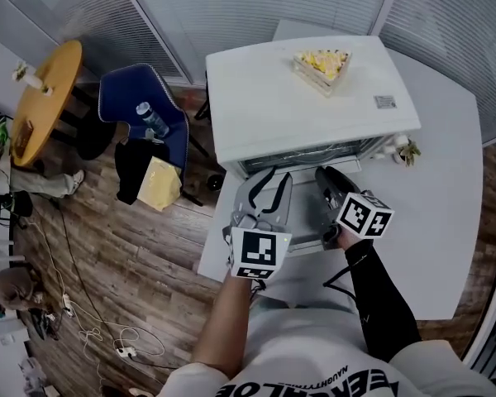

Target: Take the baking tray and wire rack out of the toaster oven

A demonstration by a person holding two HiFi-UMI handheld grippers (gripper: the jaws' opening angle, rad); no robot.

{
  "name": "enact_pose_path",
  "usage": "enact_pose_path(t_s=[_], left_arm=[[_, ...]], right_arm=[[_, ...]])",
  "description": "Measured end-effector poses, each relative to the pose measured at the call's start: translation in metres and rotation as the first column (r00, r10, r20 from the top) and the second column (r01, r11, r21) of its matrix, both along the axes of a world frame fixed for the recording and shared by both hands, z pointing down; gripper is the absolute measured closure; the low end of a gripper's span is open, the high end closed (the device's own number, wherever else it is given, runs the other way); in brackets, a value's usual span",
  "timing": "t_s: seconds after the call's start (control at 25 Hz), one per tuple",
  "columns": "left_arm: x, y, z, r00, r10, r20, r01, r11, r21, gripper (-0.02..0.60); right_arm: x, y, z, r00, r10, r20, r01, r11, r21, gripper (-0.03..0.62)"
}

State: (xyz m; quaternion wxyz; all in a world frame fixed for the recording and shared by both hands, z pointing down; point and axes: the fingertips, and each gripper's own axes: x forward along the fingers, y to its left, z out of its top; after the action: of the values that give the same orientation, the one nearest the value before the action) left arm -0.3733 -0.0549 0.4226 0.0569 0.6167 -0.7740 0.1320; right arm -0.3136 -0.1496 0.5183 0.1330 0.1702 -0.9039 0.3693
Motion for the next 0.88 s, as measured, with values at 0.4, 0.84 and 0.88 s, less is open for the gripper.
enact_pose_path(t_s=[0.4, 0.84, 0.88], left_arm=[[0.003, -0.005, 0.018, 0.999, 0.002, -0.044, -0.004, 1.000, -0.027, 0.431], [0.004, -0.004, 0.021, 0.999, 0.009, -0.049, -0.010, 0.999, -0.036, 0.431], [0.004, -0.004, 0.021, 0.999, 0.009, -0.047, -0.010, 0.999, -0.036, 0.431]], right_arm=[[-0.013, -0.009, 0.025, 0.985, 0.130, 0.112, -0.090, 0.948, -0.306, 0.488], [-0.028, -0.024, 0.031, 0.958, 0.227, 0.175, -0.123, 0.877, -0.464, 0.515], [-0.028, -0.024, 0.031, 0.953, 0.237, 0.188, -0.119, 0.866, -0.486, 0.531]])
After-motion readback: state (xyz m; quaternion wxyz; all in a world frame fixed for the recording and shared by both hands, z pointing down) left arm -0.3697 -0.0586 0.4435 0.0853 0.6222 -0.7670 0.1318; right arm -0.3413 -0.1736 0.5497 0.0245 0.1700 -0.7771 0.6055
